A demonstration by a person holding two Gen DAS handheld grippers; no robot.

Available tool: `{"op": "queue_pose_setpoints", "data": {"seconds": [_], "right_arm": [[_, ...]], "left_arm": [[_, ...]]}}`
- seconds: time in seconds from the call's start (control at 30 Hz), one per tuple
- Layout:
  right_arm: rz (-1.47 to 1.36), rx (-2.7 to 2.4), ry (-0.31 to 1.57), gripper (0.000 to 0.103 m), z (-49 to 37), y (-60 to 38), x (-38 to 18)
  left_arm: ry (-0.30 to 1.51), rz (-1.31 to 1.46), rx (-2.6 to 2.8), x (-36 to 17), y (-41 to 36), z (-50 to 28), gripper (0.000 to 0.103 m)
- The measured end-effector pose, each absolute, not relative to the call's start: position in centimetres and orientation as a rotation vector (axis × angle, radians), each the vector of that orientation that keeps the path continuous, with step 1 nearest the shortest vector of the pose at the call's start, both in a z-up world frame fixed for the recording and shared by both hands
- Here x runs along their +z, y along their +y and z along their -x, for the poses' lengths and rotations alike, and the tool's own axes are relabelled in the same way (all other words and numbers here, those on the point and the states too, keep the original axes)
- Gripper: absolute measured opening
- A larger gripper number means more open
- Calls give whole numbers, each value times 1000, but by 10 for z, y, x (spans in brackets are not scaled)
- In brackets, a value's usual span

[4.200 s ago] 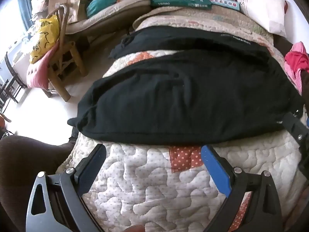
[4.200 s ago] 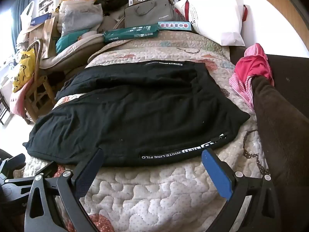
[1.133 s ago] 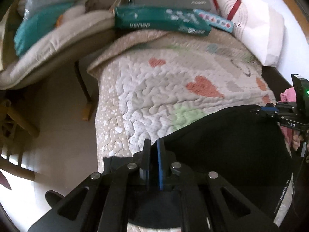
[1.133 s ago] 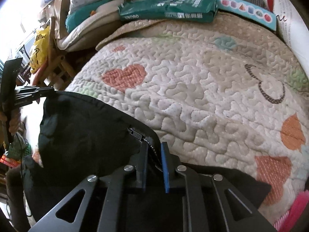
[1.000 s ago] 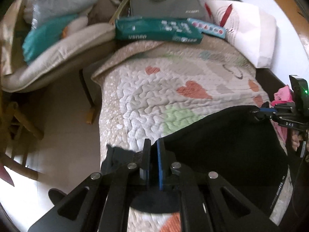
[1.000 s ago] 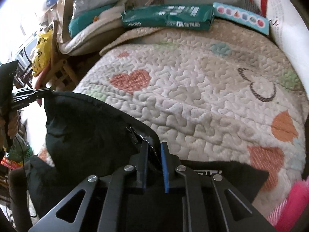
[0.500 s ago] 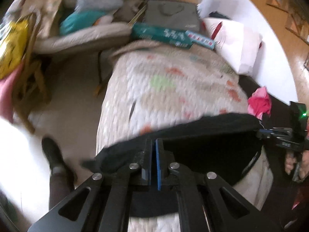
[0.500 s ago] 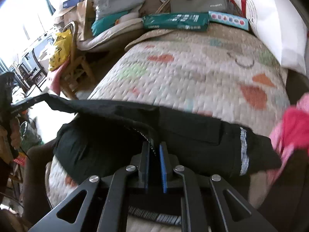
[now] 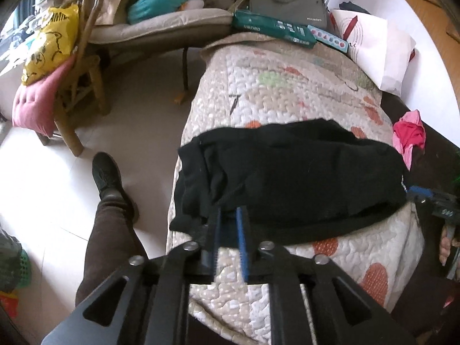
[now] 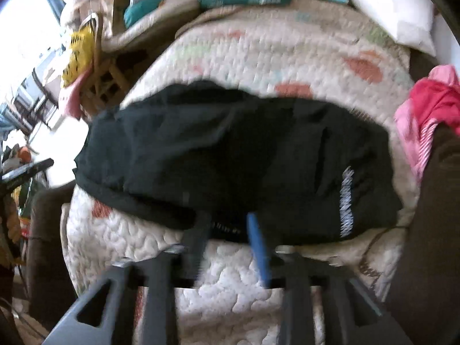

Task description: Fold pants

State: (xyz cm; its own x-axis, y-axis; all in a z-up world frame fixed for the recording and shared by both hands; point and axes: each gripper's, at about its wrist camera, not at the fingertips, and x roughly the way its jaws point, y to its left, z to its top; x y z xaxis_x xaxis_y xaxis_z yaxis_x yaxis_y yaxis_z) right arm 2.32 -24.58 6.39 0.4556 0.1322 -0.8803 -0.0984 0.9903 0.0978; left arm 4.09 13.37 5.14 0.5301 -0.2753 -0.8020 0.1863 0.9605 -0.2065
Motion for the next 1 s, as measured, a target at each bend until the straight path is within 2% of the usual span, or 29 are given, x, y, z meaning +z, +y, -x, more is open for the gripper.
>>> {"op": "queue_pose_setpoints", "data": {"seconds": [0.03, 0.1, 0.17, 0.33, 0.43, 0.53, 0.67, 0.73, 0.77, 0.8, 0.9, 1.0], "right_arm": [[-49, 127, 1063, 68, -23, -250, 70], [-98, 85, 998, 69, -23, -262, 86], [-137, 46, 975, 69, -29, -274, 94], [-198, 37, 1014, 63, -59, -268, 76], [-107, 3, 1067, 62, -68, -252, 52], [62, -85, 1189, 60, -64, -249, 22], [121, -207, 1210, 58, -47, -278, 27], [14, -215, 1251, 51, -45, -299, 28], [22, -225, 1259, 44, -44, -299, 29], [53, -237, 1266, 43, -44, -297, 29], [125, -252, 1284, 43, -42, -289, 28], [151, -267, 1296, 43, -43, -290, 27]], "left_arm": [[973, 94, -282, 54, 128, -44, 15], [980, 80, -293, 56, 112, -55, 21], [997, 61, -276, 50, 92, -68, 32], [1060, 22, -185, 14, 58, -102, 32], [1092, -69, -87, -8, 59, -106, 32], [1076, -61, -94, -13, 74, -100, 40], [1087, -18, -129, -14, 89, -100, 41], [1079, -36, -135, -13, 91, -97, 43], [1073, -54, -136, -13, 92, -95, 43], [1071, -64, -133, -12, 90, -94, 43], [1076, -100, -71, -15, 98, -90, 43], [1117, 4, 10, -22, 129, -93, 50]]}}
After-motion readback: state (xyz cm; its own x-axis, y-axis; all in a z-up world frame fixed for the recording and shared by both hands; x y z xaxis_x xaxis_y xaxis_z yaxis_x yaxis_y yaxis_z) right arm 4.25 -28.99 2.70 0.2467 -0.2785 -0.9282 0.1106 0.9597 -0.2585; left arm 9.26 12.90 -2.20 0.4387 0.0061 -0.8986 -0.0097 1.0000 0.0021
